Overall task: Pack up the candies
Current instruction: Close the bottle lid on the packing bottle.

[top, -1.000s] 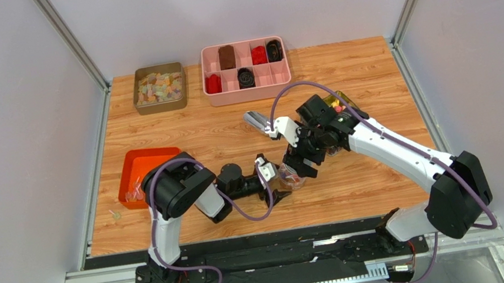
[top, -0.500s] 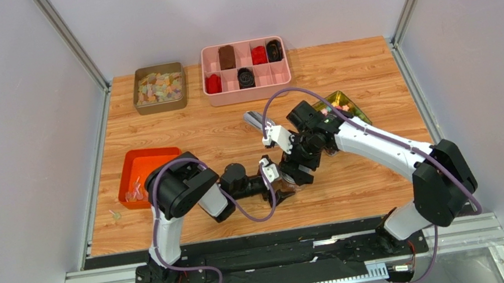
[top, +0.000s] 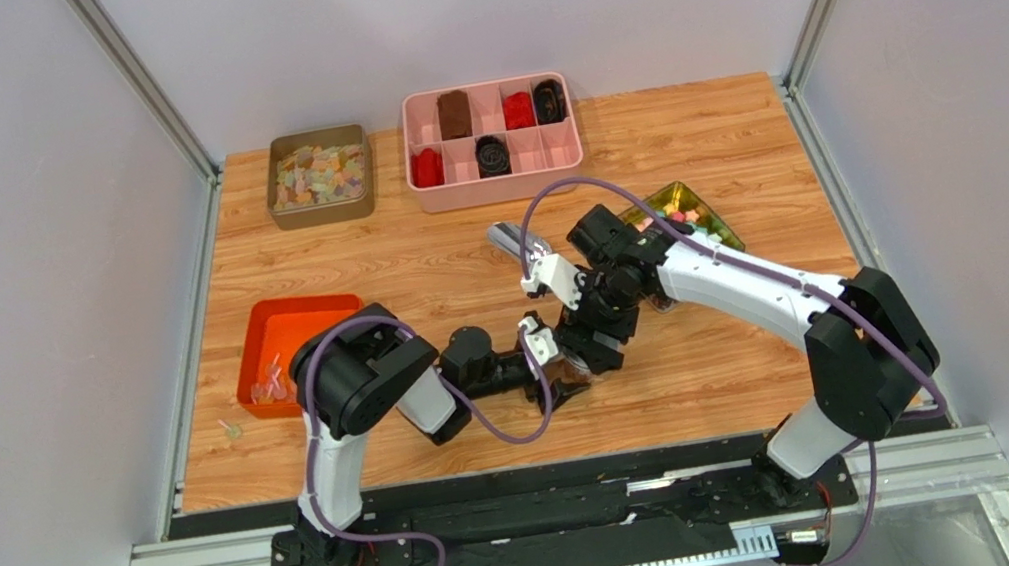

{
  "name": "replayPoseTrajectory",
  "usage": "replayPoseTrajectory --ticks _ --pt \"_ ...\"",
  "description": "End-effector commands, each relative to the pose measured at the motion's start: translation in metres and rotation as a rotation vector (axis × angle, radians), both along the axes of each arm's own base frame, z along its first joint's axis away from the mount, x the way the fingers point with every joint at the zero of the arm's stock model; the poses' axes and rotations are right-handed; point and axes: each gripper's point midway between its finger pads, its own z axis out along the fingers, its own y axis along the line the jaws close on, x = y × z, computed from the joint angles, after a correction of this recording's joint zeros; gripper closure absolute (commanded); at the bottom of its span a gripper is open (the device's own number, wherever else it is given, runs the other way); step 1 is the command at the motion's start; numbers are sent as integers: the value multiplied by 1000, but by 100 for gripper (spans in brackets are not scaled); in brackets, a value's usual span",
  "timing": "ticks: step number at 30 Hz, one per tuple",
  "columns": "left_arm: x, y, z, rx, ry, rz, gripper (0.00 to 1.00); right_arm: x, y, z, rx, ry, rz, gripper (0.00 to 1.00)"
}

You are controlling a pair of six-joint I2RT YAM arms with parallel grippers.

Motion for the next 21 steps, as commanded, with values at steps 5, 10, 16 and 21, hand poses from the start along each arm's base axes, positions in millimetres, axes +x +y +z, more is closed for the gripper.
replayPoseTrajectory --ticks 5,10,16,21 --pt "6 -13 49 -158 -166 -16 12 15 10 -7 -1 -19 -25 56" --pt "7 -13 49 -157 -171 -12 13 15 7 -8 -25 -12 -33 55" --pt "8 -12 50 -157 -175 -6 12 11 3 -8 -34 4 -37 51" --pt "9 -12 50 -157 -174 -1 12 12 3 -13 -38 0 -42 47"
